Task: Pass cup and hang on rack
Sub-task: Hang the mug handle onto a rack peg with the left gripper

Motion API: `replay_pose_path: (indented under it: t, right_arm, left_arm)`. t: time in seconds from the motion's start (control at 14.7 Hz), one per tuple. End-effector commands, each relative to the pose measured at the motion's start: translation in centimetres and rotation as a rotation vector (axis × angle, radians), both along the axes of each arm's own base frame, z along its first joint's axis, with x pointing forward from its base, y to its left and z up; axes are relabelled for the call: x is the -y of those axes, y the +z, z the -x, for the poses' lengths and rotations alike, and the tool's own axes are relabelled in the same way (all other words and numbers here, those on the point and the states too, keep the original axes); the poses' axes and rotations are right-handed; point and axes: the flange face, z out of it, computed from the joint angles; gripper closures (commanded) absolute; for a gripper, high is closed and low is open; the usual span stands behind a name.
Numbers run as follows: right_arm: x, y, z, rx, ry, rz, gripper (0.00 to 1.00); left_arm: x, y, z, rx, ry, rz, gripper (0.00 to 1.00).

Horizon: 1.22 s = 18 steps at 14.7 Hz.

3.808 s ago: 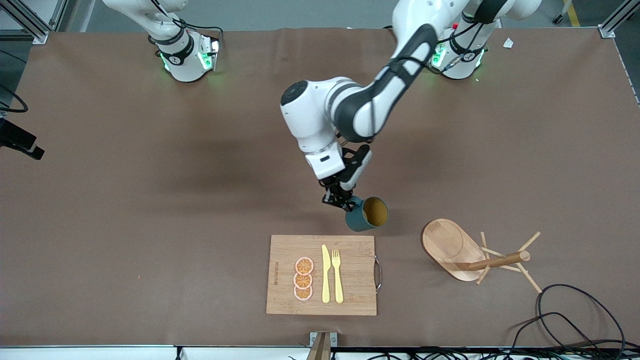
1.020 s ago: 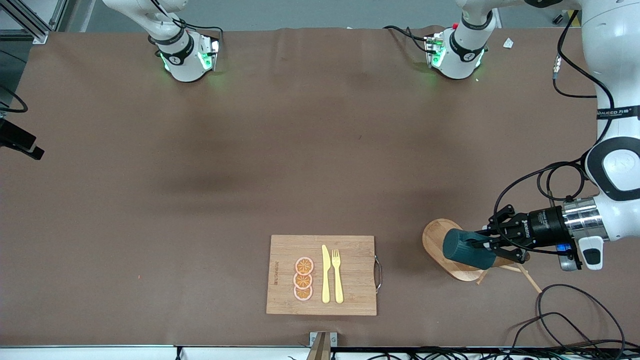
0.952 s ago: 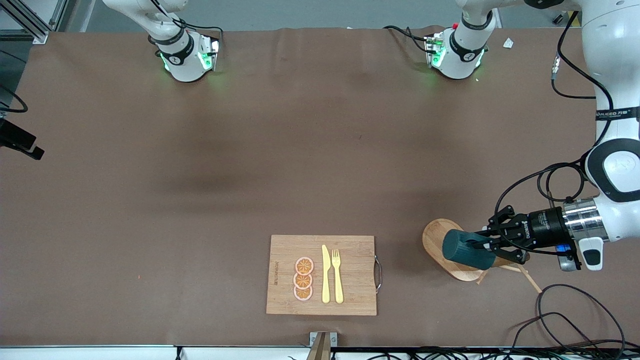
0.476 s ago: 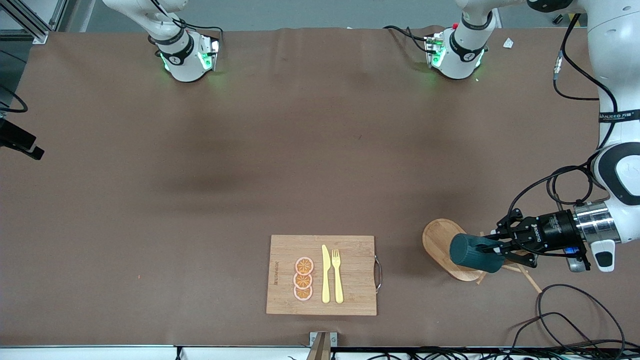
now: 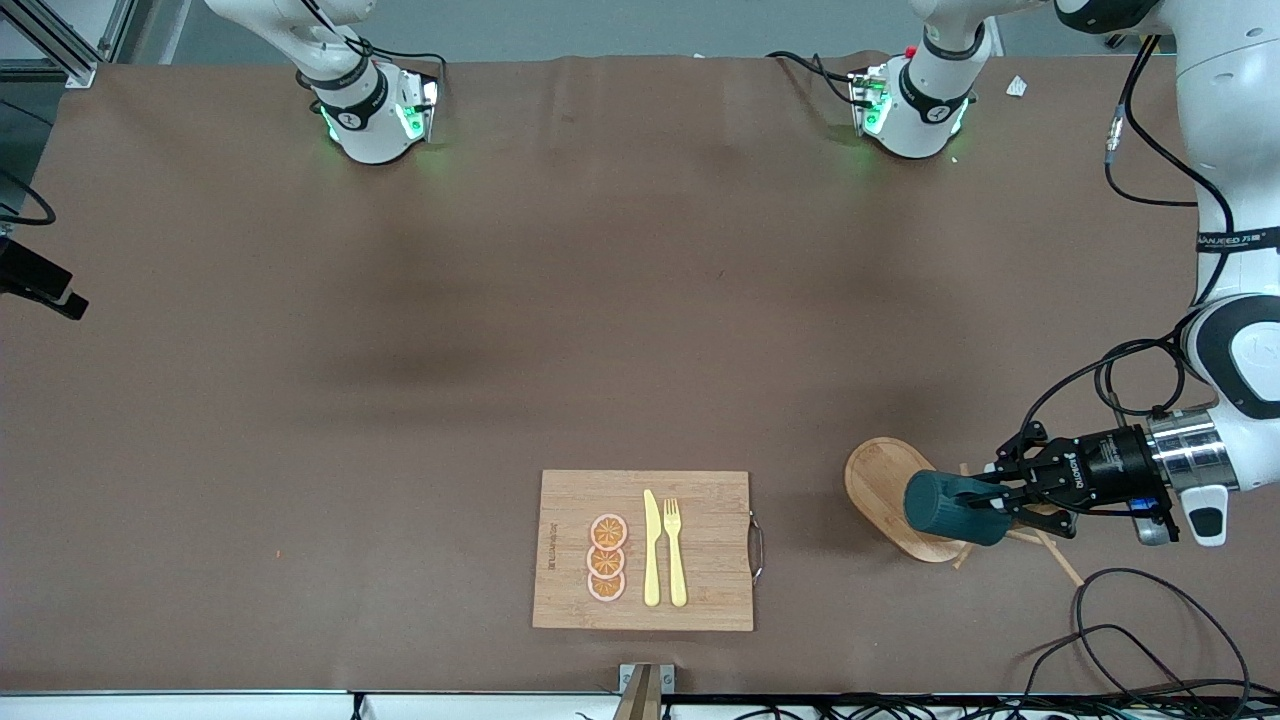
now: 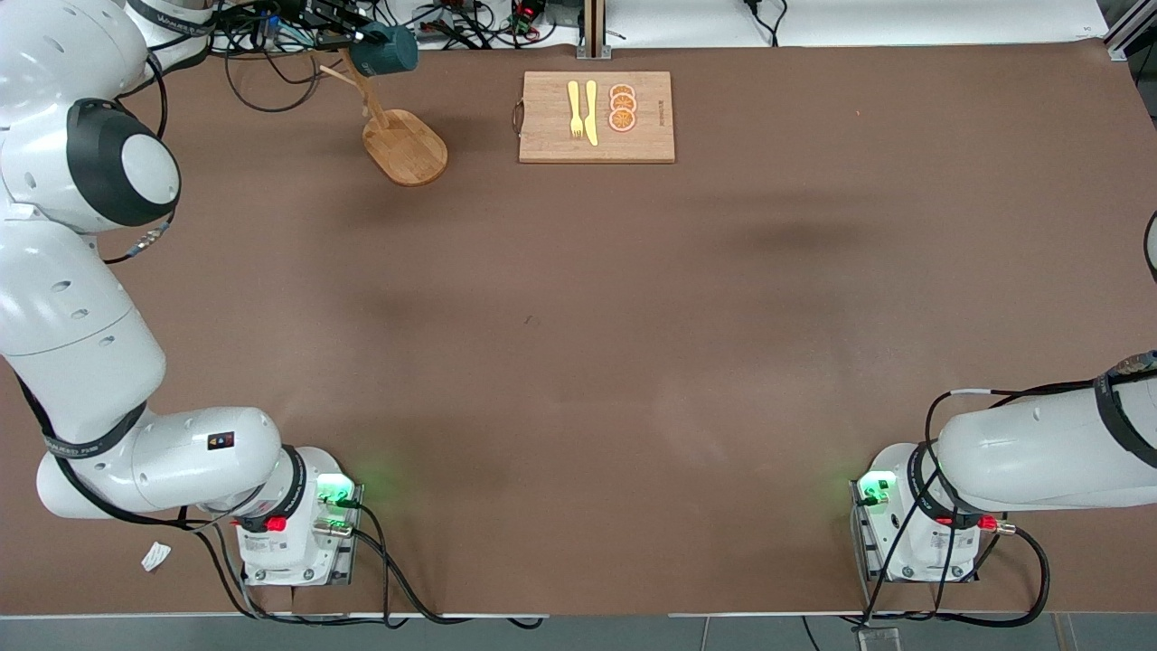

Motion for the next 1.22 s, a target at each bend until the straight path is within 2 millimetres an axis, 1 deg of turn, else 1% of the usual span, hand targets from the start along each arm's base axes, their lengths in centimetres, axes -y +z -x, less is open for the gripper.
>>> replay_pose_path:
  t: [0.0,0.2,0.27,0.34,0.41,0.48,0.54,0.61,0.82,0.88,0.95,1.09,1.16]
  right_arm:
    - [0.2,0.2,0.0,0.000,0.005,0.008,0.00]
    - [0.2,0.2,0.0,0.000,0.005,0.008,0.00]
    - [0.2,0.2,0.0,0.000,0.005,0.008,0.00]
    - [0.2,0.2,0.0,0.000,0.004,0.008,0.00]
    - [0.2,0.2,0.0,0.000,0.004,0.007,0.00]
    - [0.2,0.2,0.0,0.000,0.005,0.008,0.00]
    - [0.2,0.2,0.0,0.000,0.005,0.007,0.00]
    - [0.2,0.2,0.0,0.000,0.005,0.007,0.00]
    - [0.2,0.2,0.0,0.000,0.007,0.009,0.00]
    - [0.2,0.2,0.0,0.000,0.007,0.009,0.00]
    - [0.3,0.2,0.0,0.000,0.005,0.009,0.00]
    - [0.2,0.2,0.0,0.000,0.008,0.009,0.00]
    - [0.2,0.2,0.0,0.000,0.007,0.009,0.00]
  left_arm:
    - [-0.1,-0.2,-0.1,0.006,-0.004,0.026,0.96]
    - [-1.0,-0.7,-0.1,-0.003,0.009,0.027,0.90]
    - [-0.8,-0.7,-0.1,-0.004,0.008,0.030,0.82]
    - [-0.8,-0.7,-0.1,-0.011,0.014,0.031,0.61]
    - [-0.8,-0.6,-0.1,-0.013,0.018,0.034,0.42]
    - [-0.7,-0.3,-0.1,-0.011,0.017,0.030,0.19]
    - [-0.6,0.2,0.0,-0.003,0.011,0.021,0.00]
    - [-0.5,1.0,0.1,0.007,0.007,0.017,0.00]
    - [-0.6,4.1,0.6,0.038,-0.004,0.012,0.00]
    - [-0.4,5.6,0.9,0.058,-0.018,-0.008,0.00]
    - [-0.1,6.9,1.3,0.075,-0.037,-0.038,0.00]
    - [0.5,10.0,2.5,0.111,-0.105,-0.154,0.00]
    - [1.1,11.2,3.1,0.128,-0.145,-0.203,0.00]
